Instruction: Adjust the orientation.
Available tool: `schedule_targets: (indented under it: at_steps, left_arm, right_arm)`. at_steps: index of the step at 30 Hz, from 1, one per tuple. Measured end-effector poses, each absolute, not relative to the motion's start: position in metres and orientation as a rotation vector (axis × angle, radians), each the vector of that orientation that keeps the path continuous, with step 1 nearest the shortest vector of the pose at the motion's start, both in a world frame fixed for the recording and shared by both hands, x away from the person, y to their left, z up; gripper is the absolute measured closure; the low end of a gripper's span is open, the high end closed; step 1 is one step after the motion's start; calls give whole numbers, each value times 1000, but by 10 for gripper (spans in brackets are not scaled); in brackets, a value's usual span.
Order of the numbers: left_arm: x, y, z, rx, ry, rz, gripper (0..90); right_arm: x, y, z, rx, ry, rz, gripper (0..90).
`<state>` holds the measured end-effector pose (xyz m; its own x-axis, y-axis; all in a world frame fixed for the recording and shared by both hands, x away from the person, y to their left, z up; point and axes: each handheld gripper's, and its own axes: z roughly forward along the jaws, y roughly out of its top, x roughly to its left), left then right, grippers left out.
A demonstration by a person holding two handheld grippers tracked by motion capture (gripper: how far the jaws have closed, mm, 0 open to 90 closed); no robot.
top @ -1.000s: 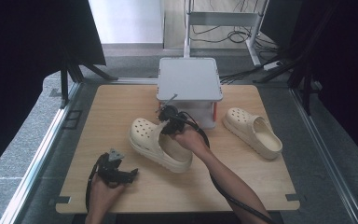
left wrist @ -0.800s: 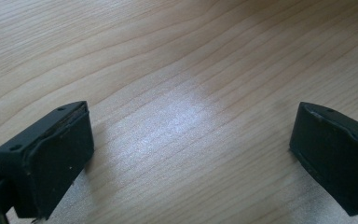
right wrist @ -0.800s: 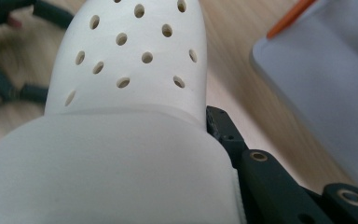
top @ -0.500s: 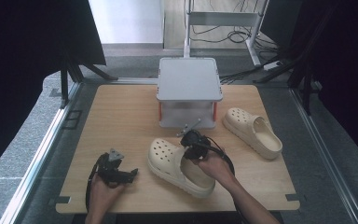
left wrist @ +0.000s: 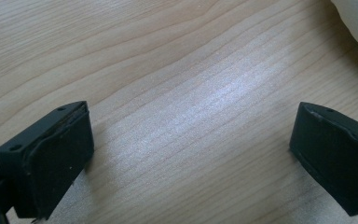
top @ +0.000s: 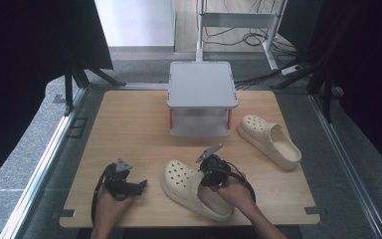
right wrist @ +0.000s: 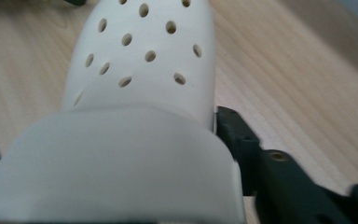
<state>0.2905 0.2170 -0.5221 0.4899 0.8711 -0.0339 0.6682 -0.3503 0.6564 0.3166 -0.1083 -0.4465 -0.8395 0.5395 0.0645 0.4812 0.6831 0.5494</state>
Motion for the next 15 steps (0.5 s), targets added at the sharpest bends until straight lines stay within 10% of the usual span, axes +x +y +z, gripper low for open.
schedule_targets:
  at_steps: [15]
  left_arm:
    - [291,217,-522,2127,1261,431,0]
  right_arm:
    - [304,-151,-426,760,2797,955,133]
